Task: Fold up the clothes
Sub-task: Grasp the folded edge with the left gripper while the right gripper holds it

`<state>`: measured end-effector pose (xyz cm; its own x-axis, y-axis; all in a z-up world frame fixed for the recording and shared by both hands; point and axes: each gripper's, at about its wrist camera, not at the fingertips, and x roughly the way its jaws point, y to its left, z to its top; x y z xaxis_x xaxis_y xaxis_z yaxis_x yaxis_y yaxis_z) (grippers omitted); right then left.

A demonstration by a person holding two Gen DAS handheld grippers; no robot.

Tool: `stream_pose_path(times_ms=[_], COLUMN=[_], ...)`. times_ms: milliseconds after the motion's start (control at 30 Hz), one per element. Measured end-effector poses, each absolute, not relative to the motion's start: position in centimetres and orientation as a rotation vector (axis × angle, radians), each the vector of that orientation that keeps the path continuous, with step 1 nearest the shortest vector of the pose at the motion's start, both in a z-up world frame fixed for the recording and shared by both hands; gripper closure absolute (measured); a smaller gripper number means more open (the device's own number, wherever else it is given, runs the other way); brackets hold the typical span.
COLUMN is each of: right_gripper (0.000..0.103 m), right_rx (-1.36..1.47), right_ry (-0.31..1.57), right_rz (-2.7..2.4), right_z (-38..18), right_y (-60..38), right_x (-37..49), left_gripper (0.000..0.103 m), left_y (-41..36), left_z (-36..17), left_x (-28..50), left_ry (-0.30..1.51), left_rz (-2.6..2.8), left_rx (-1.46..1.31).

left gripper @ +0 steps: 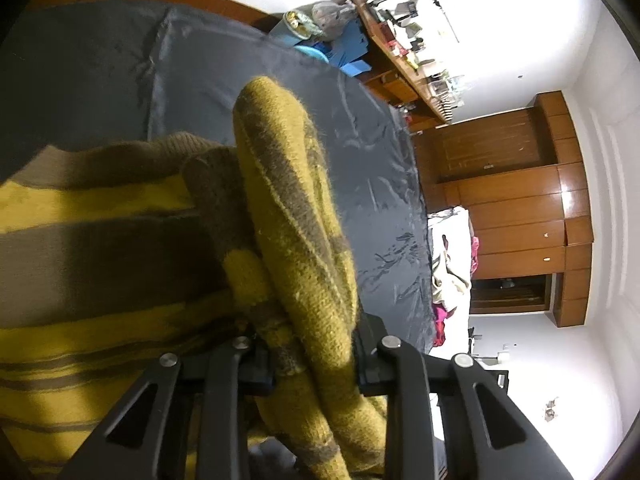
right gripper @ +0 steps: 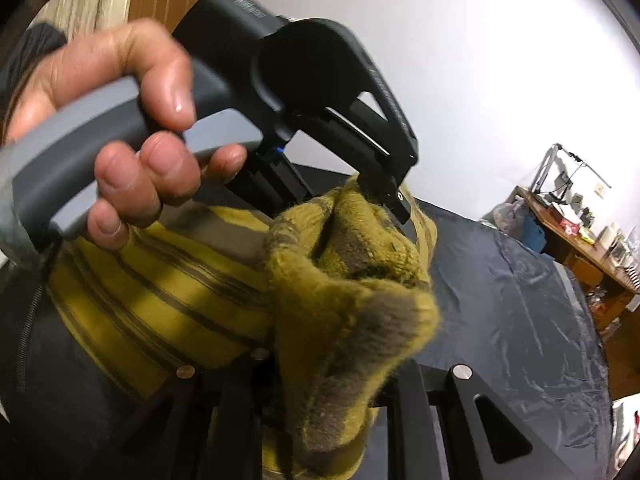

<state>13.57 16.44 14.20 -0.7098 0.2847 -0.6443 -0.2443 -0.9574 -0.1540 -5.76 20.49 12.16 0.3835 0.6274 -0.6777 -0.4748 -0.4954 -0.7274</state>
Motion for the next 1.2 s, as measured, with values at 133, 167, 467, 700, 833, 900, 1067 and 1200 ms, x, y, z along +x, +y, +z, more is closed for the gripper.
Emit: stream_pose_path(times_ms=[133,167,467,700,833,900,1067,1200], right_gripper=[0.083,0.083,0.083,0.083,0.083,0.083,0.082,0.076], right_rx=[-0.987,-0.980,-0.982,-1.074,-1.173,-1.228,-1.375,-1.442], right_ry=[-0.061,-0.057,-0.101,-0.206,-0.257,-0.280,-0.321,-0.286], right_rz=[2.731,2.752,2.922,2.986,2.983,2.975,2.935,2.911], right_z=[15.7,16.1,18.1,16.7,14.7,13.5,10.4,8.8], right_y=[14.3,13.6,5.1,-2.0,-5.4,-7.0,-10.3,-11.5], right_x=[12.9,12.5,8.3,4.5,2.2,1.1,-1.1,-1.6], left_gripper=[0.073,0.073,0.073,0.072,0.072,0.072,0.072,0.070], left_y=[16.7,15.7,4.4,-2.6,-5.9,-7.4,-9.0,-9.8], left_z=[14.1,14.5,15.7,13.2,9.5,7.5,4.0,2.7], left_x=[-7.5,-7.9,-12.0,-14.2,-15.7,-16.3,-16.3,-16.2], left_ry=[-0.175,-0.186,-0.289,-0.341,-0.379,-0.403,-0.397,-0.391], left_rz=[1.367,1.376,1.454,1.459,1.461,1.459,1.452,1.449], left_rx=[-1.575,-1.566,-1.534,-1.514,-1.539,-1.555,-1.580,-1.570])
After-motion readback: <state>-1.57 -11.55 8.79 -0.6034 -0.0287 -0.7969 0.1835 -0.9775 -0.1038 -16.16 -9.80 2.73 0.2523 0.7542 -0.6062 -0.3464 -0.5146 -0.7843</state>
